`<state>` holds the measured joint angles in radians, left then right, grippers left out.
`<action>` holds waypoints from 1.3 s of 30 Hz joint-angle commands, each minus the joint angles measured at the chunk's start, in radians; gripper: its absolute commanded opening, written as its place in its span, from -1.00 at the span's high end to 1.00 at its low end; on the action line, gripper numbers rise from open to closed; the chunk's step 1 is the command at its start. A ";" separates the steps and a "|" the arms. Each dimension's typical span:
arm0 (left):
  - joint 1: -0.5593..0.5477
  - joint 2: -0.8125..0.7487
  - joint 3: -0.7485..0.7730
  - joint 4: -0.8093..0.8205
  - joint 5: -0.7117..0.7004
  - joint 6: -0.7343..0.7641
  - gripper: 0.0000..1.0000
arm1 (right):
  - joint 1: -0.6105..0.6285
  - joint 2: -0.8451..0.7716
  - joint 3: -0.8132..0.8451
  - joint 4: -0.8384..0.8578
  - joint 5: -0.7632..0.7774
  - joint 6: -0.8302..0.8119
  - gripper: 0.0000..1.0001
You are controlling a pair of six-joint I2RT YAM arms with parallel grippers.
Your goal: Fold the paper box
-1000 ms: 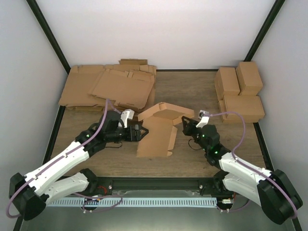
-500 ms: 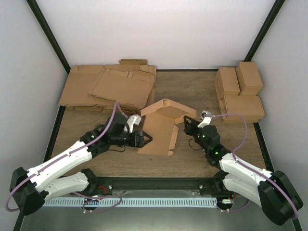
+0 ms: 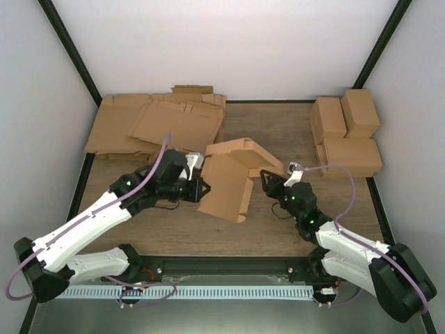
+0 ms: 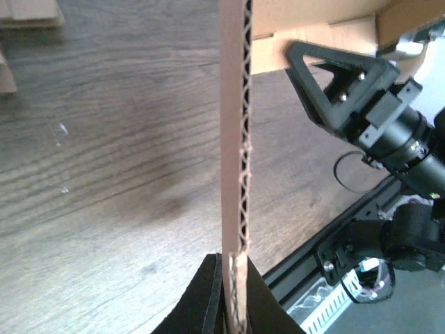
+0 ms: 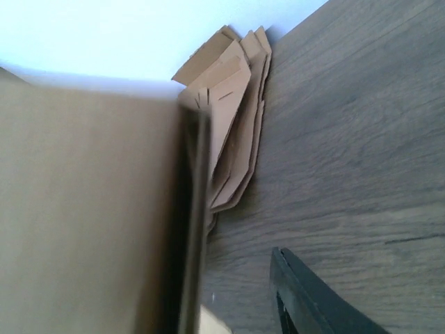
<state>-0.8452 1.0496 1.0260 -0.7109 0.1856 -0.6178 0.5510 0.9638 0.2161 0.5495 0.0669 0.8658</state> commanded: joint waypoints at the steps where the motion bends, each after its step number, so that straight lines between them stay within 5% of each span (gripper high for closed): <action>1: -0.003 0.101 0.160 -0.243 -0.085 0.067 0.93 | -0.004 0.001 -0.018 0.007 -0.106 -0.019 0.11; 8: -0.002 0.228 0.323 -0.463 -0.157 0.117 0.93 | -0.002 -0.059 -0.104 -0.119 -0.340 -0.067 -0.46; 14: -0.001 0.343 0.456 -0.614 -0.281 0.187 0.93 | -0.002 -0.301 -0.142 -0.380 -0.365 -0.170 -0.69; 19: -0.003 0.389 0.449 -0.611 -0.253 0.235 0.93 | -0.003 -0.492 -0.096 -0.548 -0.327 -0.201 -0.85; 28: -0.005 0.401 0.404 -0.613 -0.261 0.263 0.92 | -0.004 -0.388 0.155 -0.691 -0.261 -0.271 -0.86; 39: -0.013 0.378 0.364 -0.535 -0.220 0.346 0.91 | -0.003 -0.163 0.548 -0.834 -0.201 -0.635 -0.76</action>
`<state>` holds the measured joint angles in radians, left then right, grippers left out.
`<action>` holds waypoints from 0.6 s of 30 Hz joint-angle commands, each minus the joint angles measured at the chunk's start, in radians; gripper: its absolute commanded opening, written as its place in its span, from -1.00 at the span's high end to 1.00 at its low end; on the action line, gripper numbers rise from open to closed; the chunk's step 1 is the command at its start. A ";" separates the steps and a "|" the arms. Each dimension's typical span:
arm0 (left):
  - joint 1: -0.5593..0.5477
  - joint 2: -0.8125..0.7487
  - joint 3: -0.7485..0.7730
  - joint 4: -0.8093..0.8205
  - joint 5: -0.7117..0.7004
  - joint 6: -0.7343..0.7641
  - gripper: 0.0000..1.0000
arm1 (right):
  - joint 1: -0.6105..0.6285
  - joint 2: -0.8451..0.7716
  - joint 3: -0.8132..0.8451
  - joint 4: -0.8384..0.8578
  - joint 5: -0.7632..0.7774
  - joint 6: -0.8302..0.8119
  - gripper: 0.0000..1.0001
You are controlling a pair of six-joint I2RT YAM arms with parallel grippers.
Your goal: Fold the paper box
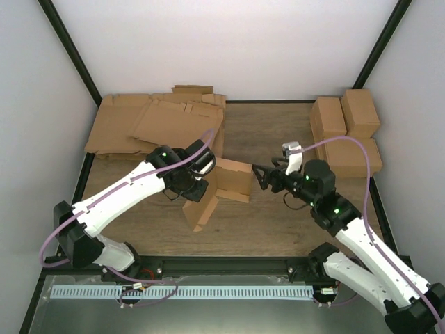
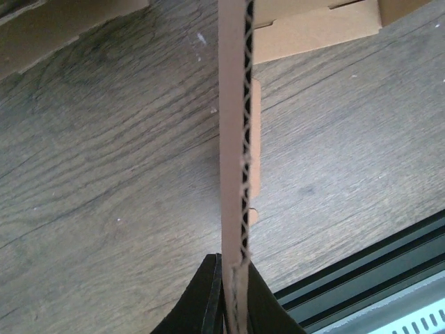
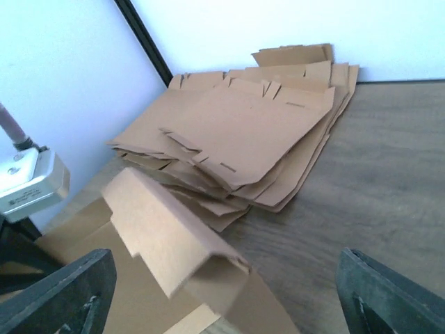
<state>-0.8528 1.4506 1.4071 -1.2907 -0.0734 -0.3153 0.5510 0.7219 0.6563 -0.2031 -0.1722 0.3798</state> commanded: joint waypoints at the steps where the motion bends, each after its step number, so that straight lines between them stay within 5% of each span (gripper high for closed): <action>1: -0.005 -0.027 -0.023 0.059 0.049 0.047 0.91 | -0.003 0.115 0.141 -0.094 0.009 -0.174 -0.72; 8: -0.005 -0.034 -0.074 0.131 0.087 0.076 0.91 | -0.002 0.229 0.216 -0.028 -0.153 -0.363 -0.22; 18: -0.005 -0.011 -0.056 0.123 0.059 0.100 0.90 | 0.037 0.298 0.232 -0.094 -0.224 -0.498 -0.01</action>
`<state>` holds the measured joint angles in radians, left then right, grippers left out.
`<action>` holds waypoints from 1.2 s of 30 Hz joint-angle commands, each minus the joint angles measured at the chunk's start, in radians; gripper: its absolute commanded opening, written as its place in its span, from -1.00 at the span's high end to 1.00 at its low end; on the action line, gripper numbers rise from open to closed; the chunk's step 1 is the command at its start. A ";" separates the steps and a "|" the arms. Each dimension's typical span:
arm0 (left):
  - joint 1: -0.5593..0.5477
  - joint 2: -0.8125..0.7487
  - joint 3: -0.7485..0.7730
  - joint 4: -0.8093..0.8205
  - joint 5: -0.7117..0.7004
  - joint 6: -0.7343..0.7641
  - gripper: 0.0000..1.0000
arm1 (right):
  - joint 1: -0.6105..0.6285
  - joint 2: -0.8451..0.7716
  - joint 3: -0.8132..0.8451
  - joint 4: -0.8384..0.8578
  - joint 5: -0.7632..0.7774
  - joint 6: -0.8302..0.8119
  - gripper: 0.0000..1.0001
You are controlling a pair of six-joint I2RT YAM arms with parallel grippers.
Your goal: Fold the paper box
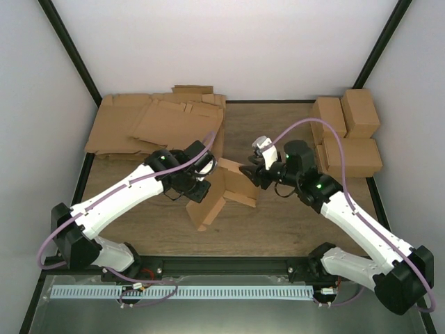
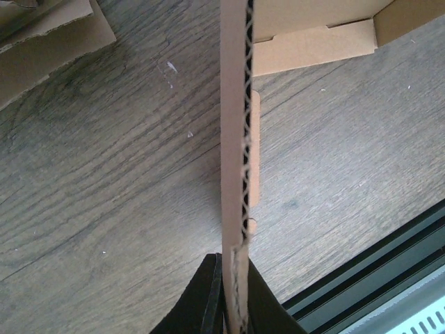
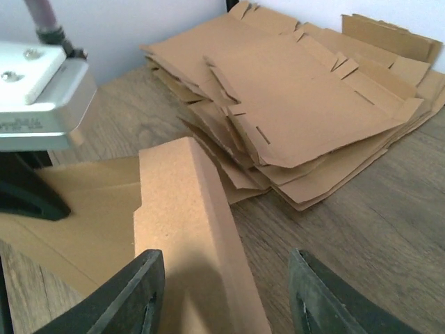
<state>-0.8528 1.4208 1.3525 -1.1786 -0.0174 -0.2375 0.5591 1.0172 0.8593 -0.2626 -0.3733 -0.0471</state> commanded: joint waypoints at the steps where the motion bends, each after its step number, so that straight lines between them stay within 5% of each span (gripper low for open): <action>1: -0.006 0.023 0.000 0.007 0.000 0.025 0.90 | 0.040 -0.003 0.020 -0.026 0.001 -0.076 0.02; 19: -0.006 0.016 0.000 0.014 0.014 0.037 0.86 | 0.139 -0.017 -0.030 -0.106 0.039 -0.104 0.28; 36: -0.006 -0.005 -0.009 0.037 0.056 0.040 0.86 | 0.188 -0.046 -0.022 -0.143 0.214 -0.200 0.16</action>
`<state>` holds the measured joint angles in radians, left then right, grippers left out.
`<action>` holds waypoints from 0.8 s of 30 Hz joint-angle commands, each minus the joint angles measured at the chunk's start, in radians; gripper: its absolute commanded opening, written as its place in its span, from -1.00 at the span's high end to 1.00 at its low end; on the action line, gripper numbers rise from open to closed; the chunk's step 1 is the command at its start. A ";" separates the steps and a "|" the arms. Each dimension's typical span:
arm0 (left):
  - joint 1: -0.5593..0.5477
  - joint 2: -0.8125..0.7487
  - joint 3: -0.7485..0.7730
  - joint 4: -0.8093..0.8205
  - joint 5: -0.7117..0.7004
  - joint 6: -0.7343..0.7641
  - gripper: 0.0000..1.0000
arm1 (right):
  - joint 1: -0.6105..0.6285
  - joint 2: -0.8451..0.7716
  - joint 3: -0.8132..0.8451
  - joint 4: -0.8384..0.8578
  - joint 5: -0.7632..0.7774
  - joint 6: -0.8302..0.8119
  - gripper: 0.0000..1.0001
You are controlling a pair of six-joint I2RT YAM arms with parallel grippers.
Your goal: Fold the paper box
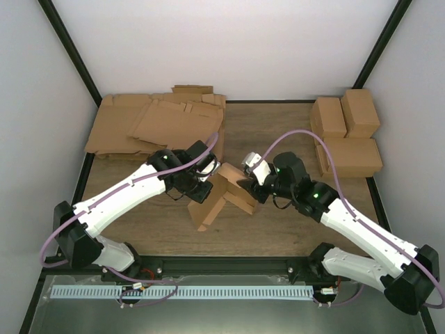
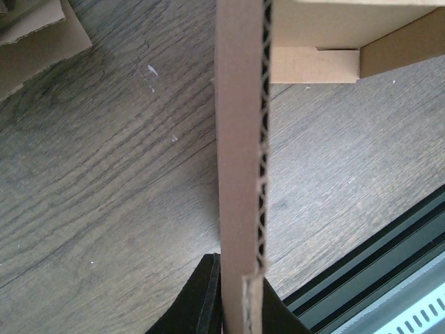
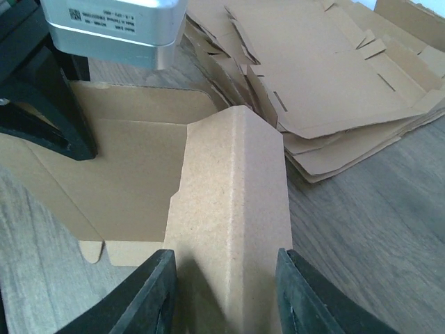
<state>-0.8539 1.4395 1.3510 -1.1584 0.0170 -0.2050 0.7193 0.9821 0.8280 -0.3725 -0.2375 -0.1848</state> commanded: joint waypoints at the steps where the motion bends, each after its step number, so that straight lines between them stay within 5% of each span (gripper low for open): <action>1: -0.006 -0.025 -0.006 0.017 0.023 0.006 0.86 | 0.035 -0.009 0.014 -0.042 0.092 -0.075 0.16; 9: -0.006 -0.029 0.013 0.019 0.035 0.006 0.86 | 0.121 0.016 0.041 -0.085 0.217 -0.138 0.33; 24: -0.006 -0.041 0.009 0.032 0.056 -0.002 0.84 | 0.328 0.117 0.015 -0.049 0.651 -0.244 0.25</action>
<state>-0.8536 1.4311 1.3506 -1.1572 0.0357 -0.2081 0.9970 1.0725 0.8501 -0.3912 0.2684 -0.3801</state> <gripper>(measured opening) 0.081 0.375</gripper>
